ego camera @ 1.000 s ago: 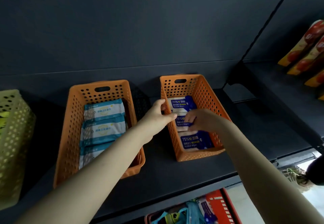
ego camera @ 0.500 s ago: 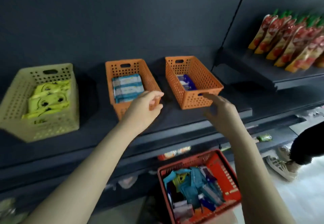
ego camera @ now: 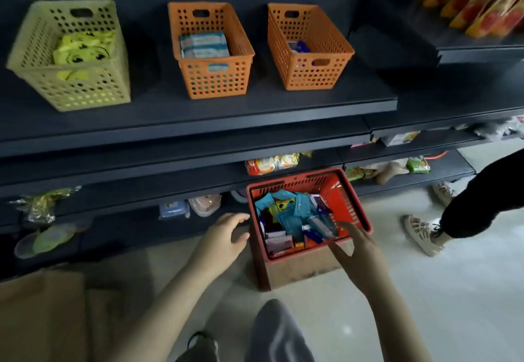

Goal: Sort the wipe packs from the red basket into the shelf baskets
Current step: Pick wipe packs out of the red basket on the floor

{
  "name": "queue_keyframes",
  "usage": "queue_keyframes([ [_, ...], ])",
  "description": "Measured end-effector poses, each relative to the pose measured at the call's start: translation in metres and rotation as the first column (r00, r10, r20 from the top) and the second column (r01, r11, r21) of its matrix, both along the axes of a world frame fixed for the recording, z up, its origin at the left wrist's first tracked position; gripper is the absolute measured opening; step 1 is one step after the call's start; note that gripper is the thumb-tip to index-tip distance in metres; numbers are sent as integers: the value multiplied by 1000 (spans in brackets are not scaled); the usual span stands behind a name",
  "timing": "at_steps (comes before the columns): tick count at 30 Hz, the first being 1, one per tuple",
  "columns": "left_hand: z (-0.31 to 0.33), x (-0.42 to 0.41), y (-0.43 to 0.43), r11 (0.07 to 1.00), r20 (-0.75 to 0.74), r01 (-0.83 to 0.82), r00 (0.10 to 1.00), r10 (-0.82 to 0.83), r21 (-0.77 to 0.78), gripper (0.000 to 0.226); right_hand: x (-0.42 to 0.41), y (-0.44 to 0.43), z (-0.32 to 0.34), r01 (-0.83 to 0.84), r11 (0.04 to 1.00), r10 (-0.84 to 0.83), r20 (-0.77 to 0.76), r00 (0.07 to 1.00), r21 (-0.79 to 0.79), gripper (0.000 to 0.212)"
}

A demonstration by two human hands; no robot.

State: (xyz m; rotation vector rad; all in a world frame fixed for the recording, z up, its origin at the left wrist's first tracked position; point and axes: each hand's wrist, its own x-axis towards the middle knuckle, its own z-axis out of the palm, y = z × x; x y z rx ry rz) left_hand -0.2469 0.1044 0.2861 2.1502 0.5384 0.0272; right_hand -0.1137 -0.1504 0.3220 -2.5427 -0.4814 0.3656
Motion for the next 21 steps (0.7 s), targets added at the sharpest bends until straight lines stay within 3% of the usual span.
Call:
queue_keyframes([
  [5, -36, 29, -56, 996, -117, -14, 993, 4, -83, 40, 44, -45, -30, 17, 999, -21, -102, 995, -42, 51],
  [10, -90, 85, -106, 981, -230, -156, 965, 127, -113, 40, 142, -72, -83, -45, 996, 24, -245, 969, -80, 39],
  [16, -181, 168, -140, 925, -363, -330, 898, 246, -188, 36, 237, -71, -193, -108, 979, 27, -415, 909, -173, 33],
  [21, -274, 223, -140, 888, -451, -428, 834, 317, -168, 49, 269, -55, -292, -259, 947, 136, -493, 859, -190, 37],
])
